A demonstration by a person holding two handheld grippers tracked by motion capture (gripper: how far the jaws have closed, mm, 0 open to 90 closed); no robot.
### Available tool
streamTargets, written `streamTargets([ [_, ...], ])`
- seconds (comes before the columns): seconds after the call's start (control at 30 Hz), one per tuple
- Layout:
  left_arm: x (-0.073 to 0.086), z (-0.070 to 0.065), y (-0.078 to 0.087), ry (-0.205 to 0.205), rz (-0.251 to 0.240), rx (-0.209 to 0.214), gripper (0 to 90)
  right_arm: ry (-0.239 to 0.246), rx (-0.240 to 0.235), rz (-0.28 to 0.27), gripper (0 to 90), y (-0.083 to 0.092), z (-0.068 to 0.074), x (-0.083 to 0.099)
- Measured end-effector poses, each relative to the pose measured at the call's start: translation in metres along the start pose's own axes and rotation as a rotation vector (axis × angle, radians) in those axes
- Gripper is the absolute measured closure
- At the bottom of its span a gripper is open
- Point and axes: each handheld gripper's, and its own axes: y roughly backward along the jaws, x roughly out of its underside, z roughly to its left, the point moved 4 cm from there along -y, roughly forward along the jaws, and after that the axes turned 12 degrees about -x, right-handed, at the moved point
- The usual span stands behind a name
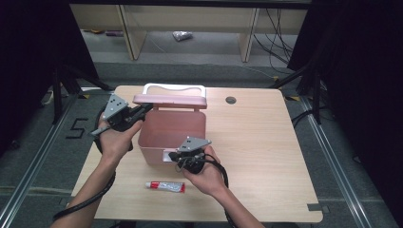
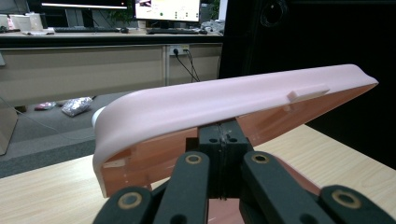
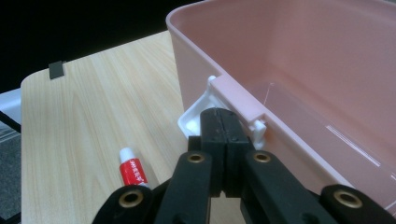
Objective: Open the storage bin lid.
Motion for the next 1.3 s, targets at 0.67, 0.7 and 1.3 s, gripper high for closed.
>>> streamTargets([
  [0.67,-0.008,0.003,-0.011,-0.003,-0.005,-0.018,89.9,0.03,0.004,-0.012,90.0,-0.001,-0.002,-0.001],
  [0.7,-0.008,0.003,-0.011,-0.004,-0.005,-0.021,89.9,0.021,-0.003,-0.013,90.0,-0.001,-0.001,0.0],
  [1.3,-0.014,0.008,-0.021,-0.002,-0.007,-0.039,89.9,0.004,-0.001,-0.012,90.0,-0.001,0.0,0.0],
])
